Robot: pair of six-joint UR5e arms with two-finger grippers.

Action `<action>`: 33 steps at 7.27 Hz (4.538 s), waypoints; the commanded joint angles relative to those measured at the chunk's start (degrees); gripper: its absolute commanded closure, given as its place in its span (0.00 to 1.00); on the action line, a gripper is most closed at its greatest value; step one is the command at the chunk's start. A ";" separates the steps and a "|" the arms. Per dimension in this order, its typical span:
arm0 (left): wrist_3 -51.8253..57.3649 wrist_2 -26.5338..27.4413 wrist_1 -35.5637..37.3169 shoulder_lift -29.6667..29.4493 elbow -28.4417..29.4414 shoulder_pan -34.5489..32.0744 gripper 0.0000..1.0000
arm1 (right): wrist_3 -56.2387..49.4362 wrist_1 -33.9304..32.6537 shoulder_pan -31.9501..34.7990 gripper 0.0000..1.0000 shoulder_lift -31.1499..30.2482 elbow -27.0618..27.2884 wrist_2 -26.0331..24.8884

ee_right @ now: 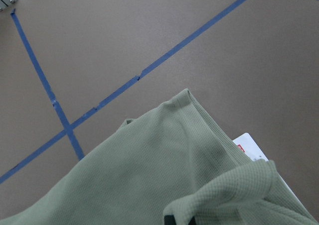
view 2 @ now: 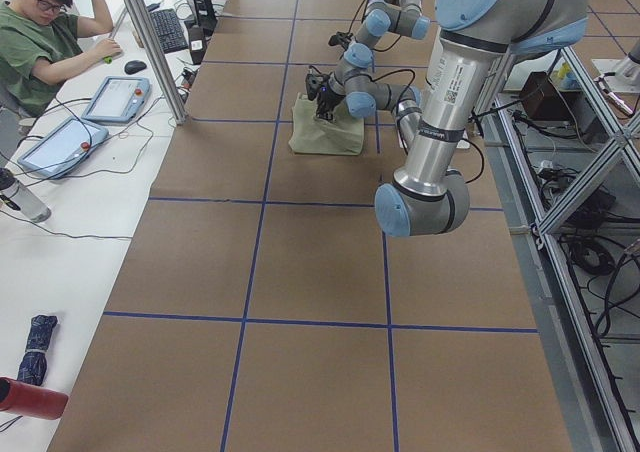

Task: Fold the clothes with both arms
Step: 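Lift the near edge with both grippers and carry it away from the robot, then lower the near edge onto the far half of the shirt with both grippers, then press the folded edge down with both grippers and open them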

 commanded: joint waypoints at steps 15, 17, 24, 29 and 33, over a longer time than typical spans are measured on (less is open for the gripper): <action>19.46 -8.76 -10.54 -0.61 10.56 -8.52 0.00 | -27.14 7.93 2.42 0.00 6.56 -17.56 6.87; 19.19 -8.76 -10.63 -0.52 10.47 -8.52 0.00 | -30.48 8.11 6.71 0.00 7.71 -21.97 6.24; 18.93 -8.85 -10.63 -0.44 10.21 -8.35 0.00 | -41.78 19.67 20.71 0.00 8.94 -30.16 12.37; 19.10 -8.85 -10.72 -0.17 10.21 -8.44 0.00 | -24.47 17.09 13.86 0.33 12.11 -30.34 15.20; 18.93 -8.85 -12.30 1.14 10.30 -8.26 0.00 | -21.64 13.56 12.97 0.75 12.98 -30.25 15.47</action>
